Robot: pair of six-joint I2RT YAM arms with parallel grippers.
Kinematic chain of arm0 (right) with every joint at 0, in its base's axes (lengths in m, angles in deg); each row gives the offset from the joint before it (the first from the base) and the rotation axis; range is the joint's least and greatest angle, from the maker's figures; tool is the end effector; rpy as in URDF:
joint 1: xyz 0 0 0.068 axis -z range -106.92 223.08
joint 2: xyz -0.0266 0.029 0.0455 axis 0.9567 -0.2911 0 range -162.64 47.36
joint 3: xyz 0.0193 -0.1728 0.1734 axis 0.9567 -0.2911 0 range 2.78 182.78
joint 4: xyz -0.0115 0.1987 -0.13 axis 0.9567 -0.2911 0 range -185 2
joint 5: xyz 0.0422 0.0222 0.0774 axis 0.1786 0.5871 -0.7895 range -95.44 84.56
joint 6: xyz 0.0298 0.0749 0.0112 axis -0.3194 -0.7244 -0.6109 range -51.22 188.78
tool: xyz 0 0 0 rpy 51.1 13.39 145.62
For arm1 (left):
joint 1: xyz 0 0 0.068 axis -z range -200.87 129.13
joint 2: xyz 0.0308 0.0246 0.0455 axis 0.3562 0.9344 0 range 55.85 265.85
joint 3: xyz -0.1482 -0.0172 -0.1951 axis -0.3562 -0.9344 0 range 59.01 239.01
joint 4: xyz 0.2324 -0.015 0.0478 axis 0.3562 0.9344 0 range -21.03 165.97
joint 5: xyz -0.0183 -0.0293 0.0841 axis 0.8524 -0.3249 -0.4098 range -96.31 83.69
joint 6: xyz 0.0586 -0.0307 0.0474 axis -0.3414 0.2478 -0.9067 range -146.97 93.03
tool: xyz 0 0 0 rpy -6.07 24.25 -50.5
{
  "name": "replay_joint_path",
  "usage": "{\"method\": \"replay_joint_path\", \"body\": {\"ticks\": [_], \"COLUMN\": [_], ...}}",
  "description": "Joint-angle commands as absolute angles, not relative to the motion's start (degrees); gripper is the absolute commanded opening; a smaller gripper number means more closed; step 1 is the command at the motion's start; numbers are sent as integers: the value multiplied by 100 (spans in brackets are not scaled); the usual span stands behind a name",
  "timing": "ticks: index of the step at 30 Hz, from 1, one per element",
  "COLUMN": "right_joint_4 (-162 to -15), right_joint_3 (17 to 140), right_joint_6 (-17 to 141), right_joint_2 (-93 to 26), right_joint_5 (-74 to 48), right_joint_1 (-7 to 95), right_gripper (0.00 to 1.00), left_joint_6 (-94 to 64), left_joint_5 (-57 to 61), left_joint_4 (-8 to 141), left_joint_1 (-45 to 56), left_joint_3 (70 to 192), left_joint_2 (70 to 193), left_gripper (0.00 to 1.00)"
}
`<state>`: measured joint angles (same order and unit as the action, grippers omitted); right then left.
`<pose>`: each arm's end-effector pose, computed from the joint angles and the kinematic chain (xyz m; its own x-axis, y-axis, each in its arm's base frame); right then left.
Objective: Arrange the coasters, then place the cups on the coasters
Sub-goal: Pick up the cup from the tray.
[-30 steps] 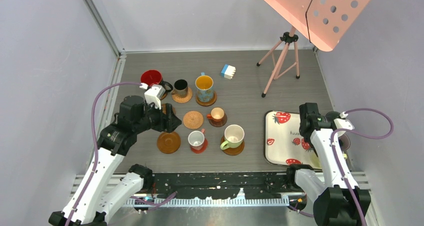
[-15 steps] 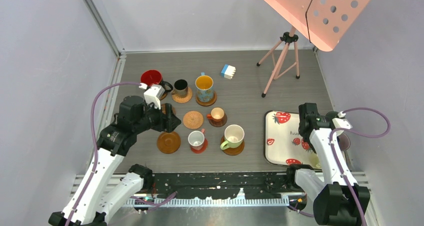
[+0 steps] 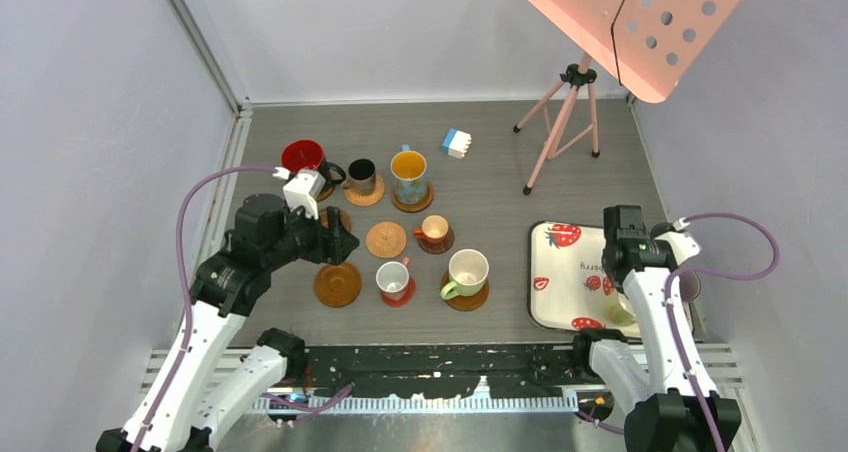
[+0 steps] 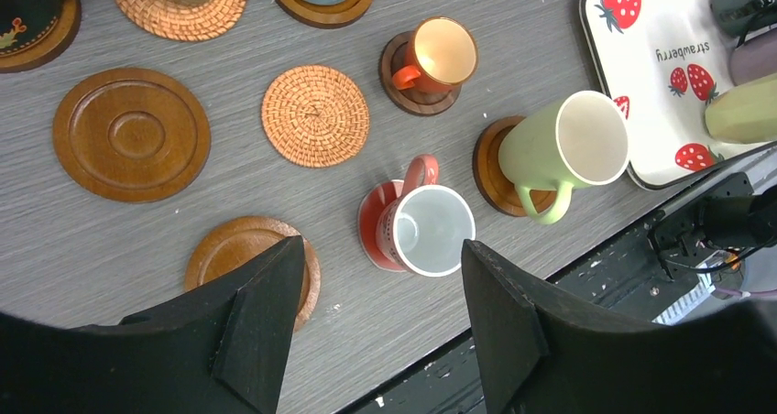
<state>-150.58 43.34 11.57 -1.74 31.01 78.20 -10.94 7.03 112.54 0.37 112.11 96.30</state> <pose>0.1297 -0.0537 0.1947 -0.2891 0.7049 -0.6477 0.9349 0.3535 -0.0325 0.1470 -0.0747 0.2998 -0.6087 -0.0518 -0.7917 0.3839 0.8541 -0.3509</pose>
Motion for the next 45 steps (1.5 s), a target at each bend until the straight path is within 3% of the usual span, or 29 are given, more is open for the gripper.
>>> {"method": "replay_joint_path", "body": {"ticks": [1, 19, 27, 45], "right_joint_4": [-14720, -13307, -13261, -12079], "right_joint_3": [4840, 4860, 5422, 6874], "right_joint_6": [1785, 3987, 4553, 5938], "right_joint_2": [-119, -313, -299, -299], "right_joint_5": [2993, 984, 1427, -462], "right_joint_1": [7852, 7563, 6631, 5279], "right_gripper": [5, 6, 5, 5], "left_joint_6": [-1177, -1204, -1177, -947], "left_joint_5": [565, 265, 123, -1684], "left_joint_4": [11177, 11256, 11273, 11409], "left_joint_1": [40, 40, 40, 40], "left_joint_3": [11284, 11315, 11315, 11298], "left_joint_2": [9520, 9297, 9216, 8679], "left_gripper": [66, 66, 66, 70]}}
